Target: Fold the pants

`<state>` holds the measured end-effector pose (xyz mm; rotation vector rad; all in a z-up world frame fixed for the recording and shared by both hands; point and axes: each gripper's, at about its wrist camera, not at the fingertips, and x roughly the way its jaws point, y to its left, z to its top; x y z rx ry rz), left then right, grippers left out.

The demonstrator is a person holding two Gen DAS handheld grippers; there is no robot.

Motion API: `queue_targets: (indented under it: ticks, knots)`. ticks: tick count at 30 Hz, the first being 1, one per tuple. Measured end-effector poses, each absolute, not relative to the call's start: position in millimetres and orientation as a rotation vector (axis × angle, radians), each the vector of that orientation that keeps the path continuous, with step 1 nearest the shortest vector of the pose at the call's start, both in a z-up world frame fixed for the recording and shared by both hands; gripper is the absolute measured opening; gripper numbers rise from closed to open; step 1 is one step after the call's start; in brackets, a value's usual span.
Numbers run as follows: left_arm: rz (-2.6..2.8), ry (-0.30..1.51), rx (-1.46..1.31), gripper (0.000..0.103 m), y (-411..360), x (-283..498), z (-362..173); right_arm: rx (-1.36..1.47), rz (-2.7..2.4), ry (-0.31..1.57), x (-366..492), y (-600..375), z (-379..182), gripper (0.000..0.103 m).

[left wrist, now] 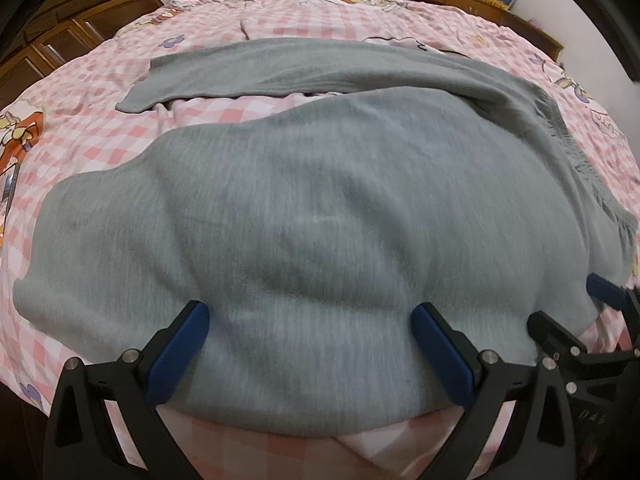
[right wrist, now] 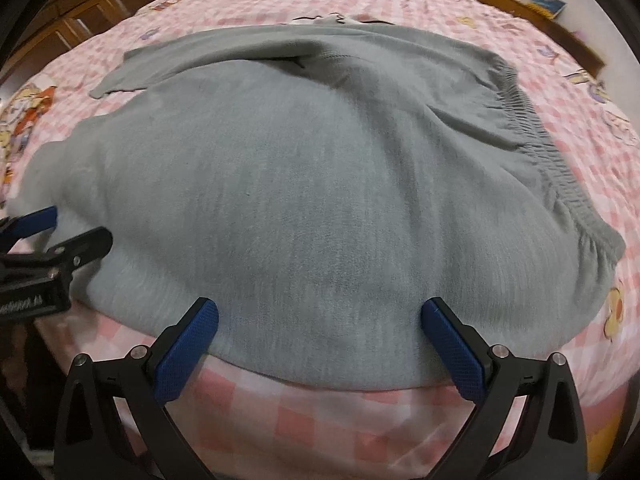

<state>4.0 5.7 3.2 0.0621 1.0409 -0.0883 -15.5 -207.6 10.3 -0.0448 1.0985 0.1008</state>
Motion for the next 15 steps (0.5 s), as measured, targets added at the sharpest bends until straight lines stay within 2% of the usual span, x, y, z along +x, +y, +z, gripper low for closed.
queue_targets:
  ticks: [8, 15]
  knots:
    - [-0.101, 1.017, 0.072, 0.103, 25.2, 21.8, 31.1, -0.020, 0.105, 1.080, 3.3, -243.5, 39.6, 0.103]
    - [-0.093, 1.030, -0.003, 0.103, 60.3, 70.2, 54.7, 0.055, 0.036, 1.088, 46.2, -288.9, 59.8, 0.103]
